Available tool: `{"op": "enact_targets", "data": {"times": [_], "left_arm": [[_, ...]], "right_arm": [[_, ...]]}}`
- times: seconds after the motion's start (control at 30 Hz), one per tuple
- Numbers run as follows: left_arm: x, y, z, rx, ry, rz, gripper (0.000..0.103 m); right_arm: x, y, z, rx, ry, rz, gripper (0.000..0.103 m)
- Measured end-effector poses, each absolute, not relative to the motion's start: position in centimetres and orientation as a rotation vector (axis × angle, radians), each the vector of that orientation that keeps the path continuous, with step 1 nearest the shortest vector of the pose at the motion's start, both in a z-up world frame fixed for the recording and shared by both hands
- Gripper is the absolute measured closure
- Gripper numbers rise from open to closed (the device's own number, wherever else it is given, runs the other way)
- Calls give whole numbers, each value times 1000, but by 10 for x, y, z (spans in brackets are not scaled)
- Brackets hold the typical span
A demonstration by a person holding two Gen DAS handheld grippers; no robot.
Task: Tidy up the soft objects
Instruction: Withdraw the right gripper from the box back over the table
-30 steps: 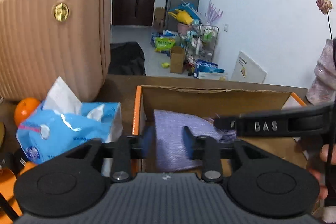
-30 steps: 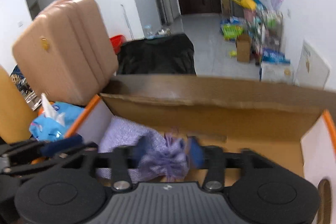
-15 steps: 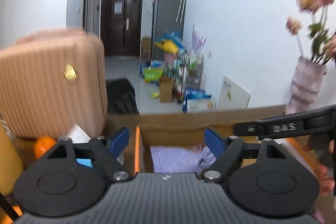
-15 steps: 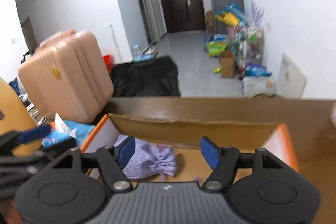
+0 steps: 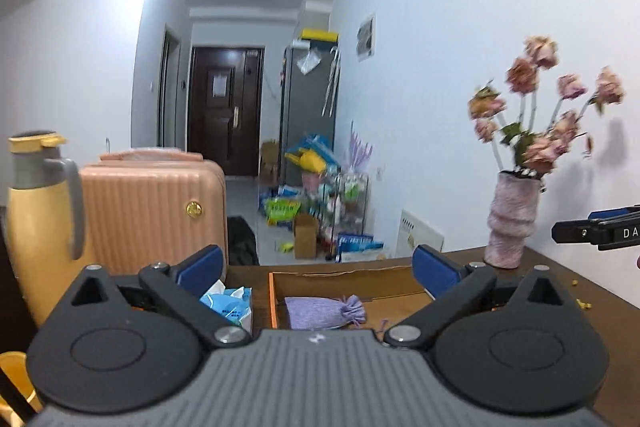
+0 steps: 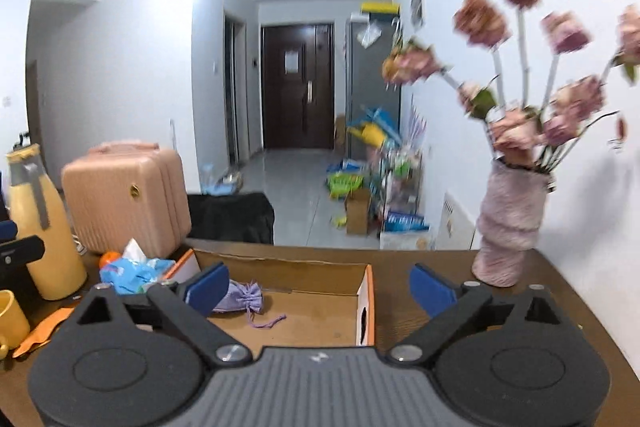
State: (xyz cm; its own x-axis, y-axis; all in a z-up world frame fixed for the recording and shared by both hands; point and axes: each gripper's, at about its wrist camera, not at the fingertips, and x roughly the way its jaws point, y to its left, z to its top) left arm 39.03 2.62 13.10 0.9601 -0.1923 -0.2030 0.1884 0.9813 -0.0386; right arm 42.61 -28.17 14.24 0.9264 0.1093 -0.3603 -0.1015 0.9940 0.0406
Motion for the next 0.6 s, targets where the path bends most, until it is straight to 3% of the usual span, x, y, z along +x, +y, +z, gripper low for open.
{"op": "enact_targets", "data": {"times": [0.33, 0.6], "left_arm": [[257, 30, 107, 6, 68, -150, 0], [167, 19, 61, 4, 49, -140, 0]], "right_arm": [[283, -274, 99, -37, 137, 75, 0], [181, -268, 49, -14, 87, 126, 0]]}}
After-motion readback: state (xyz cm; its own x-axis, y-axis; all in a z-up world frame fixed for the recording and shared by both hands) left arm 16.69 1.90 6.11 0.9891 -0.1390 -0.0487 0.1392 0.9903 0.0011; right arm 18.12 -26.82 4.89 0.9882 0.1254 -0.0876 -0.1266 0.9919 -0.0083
